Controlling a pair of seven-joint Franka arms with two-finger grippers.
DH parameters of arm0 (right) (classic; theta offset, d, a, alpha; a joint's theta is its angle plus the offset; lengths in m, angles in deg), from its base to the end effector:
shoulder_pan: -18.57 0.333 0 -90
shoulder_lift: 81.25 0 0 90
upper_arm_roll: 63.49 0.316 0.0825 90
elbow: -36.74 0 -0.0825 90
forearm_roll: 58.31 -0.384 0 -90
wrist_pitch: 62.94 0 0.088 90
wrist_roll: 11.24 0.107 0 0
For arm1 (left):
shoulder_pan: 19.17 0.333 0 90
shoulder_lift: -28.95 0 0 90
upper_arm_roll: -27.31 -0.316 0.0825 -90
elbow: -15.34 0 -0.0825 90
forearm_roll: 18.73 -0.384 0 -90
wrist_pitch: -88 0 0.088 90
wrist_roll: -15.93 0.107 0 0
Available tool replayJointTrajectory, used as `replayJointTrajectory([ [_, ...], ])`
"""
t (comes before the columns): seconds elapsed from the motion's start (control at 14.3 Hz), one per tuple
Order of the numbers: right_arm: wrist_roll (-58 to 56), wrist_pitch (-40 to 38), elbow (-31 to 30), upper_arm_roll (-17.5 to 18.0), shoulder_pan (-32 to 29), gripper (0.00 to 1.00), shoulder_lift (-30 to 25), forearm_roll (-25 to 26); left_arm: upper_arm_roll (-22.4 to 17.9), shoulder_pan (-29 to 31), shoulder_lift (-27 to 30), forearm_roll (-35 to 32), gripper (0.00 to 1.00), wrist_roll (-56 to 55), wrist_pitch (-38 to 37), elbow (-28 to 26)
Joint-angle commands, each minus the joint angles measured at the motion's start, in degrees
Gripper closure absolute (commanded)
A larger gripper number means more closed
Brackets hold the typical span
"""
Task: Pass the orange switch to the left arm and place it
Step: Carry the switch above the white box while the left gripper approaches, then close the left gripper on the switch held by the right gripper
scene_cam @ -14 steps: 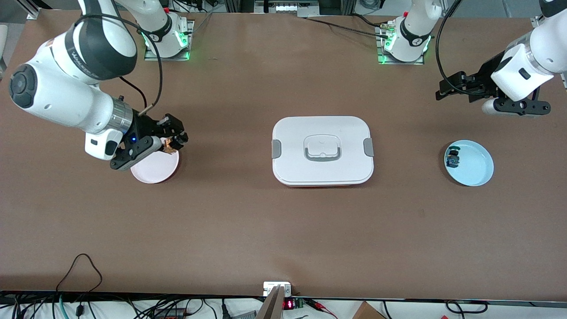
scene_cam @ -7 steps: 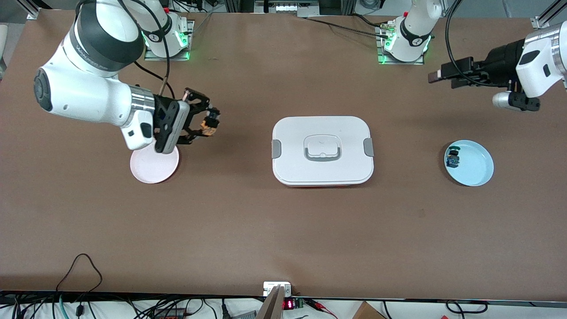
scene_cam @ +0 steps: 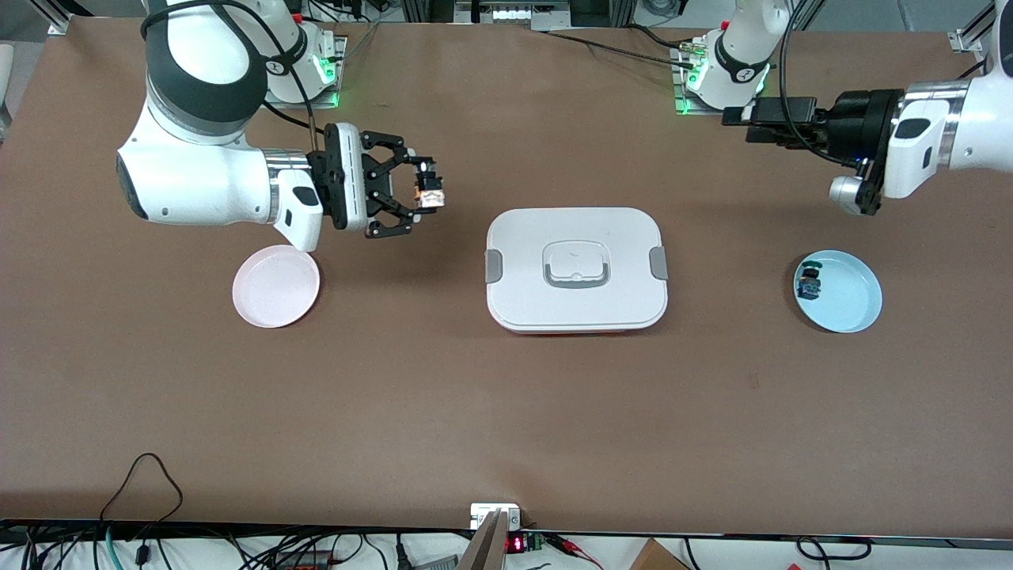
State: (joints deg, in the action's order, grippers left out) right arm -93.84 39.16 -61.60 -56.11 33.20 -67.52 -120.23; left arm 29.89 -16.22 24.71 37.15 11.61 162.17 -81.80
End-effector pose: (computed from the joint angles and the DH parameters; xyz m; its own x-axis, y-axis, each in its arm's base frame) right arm 0.5556 0.2994 0.4777 0.2610 0.5558 0.7893 0.9158 0.1160 -0.3845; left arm 0.5394 -0.1008 0.5668 0.8993 -0.1783 -0.3993 0.2354 -0.5722 0.7856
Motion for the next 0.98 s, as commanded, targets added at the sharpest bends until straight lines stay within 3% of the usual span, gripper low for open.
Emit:
replayJointTrajectory([
  [0.0,-3.08,2.12,-0.19,-0.17,1.98,1.00,0.33,-9.86,0.84,-0.57,-1.65,7.10,0.00,8.77,4.81,-1.72],
  [0.21,-7.12,6.26,-0.19,-0.26,4.17,1.00,1.22,-21.36,5.04,-0.66,-0.95,21.14,0.00,15.21,13.07,-9.80],
  [0.35,-9.23,10.21,-0.19,-0.26,5.93,1.00,1.83,-26.13,10.05,-0.58,0.71,26.36,0.00,15.75,22.02,-12.54],
  [0.56,-10.55,11.99,-0.19,-0.26,7.96,1.00,2.10,-31.76,14.55,-0.66,0.64,31.02,0.00,15.75,28.90,-12.98],
  [0.7,-12.83,11.99,-0.10,-0.26,7.96,1.00,2.53,-33.96,19.80,-0.67,0.46,34.45,0.00,15.75,35.91,-13.78],
  [0.91,-13.99,12.16,-0.10,-0.26,9.01,1.00,2.80,-35.11,20.79,-0.58,0.37,35.77,0.00,14.70,37.27,-15.27],
])
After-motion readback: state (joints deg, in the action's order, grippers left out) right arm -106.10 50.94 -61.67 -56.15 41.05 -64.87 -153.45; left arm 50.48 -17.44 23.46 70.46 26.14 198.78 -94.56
